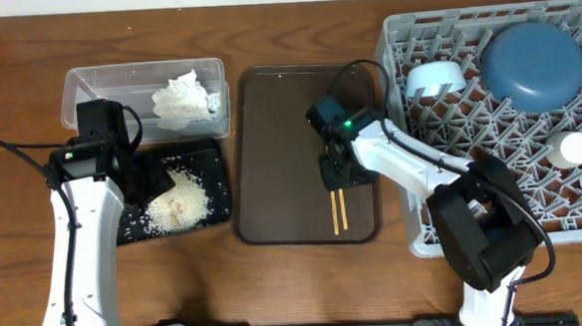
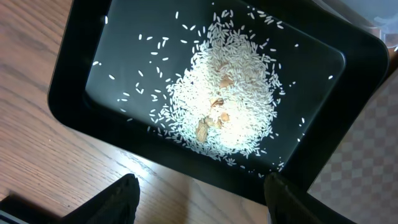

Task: Sort waste into correct bins and load items into the dishwasher rack
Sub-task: 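Grasp one wooden chopstick with the right gripper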

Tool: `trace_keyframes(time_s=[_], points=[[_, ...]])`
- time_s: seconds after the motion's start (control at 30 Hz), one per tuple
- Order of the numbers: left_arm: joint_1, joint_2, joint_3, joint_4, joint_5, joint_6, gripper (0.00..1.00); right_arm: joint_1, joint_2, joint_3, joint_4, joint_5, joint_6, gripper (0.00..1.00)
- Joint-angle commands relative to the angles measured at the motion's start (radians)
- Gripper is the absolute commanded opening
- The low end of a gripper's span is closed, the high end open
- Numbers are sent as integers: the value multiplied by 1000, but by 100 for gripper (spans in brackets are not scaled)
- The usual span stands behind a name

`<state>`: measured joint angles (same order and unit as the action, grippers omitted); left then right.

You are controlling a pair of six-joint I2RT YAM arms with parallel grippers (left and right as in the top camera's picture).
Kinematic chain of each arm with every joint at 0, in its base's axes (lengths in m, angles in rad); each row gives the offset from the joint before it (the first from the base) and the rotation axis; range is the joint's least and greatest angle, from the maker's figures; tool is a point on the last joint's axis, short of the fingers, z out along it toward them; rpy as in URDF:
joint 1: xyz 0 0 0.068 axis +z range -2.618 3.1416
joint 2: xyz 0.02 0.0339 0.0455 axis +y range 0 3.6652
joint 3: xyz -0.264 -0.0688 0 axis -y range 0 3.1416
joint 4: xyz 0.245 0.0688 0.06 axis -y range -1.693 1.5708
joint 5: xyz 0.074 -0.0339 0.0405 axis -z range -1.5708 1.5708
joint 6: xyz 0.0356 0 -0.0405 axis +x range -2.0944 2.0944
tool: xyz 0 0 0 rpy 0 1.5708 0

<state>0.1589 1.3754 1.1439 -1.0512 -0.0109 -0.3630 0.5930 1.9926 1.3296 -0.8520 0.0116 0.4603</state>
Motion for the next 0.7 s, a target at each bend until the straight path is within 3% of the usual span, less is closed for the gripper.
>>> trace_keyframes(time_s=[0.0, 0.4, 0.67], points=[[3, -5, 6, -6, -16, -6, 68, 10, 22, -2, -13, 16, 23, 47], [3, -4, 6, -6, -16, -6, 68, 10, 22, -2, -52, 19, 42, 46], [3, -4, 6, -6, -16, -6, 68, 10, 22, -2, -56, 14, 41, 19]])
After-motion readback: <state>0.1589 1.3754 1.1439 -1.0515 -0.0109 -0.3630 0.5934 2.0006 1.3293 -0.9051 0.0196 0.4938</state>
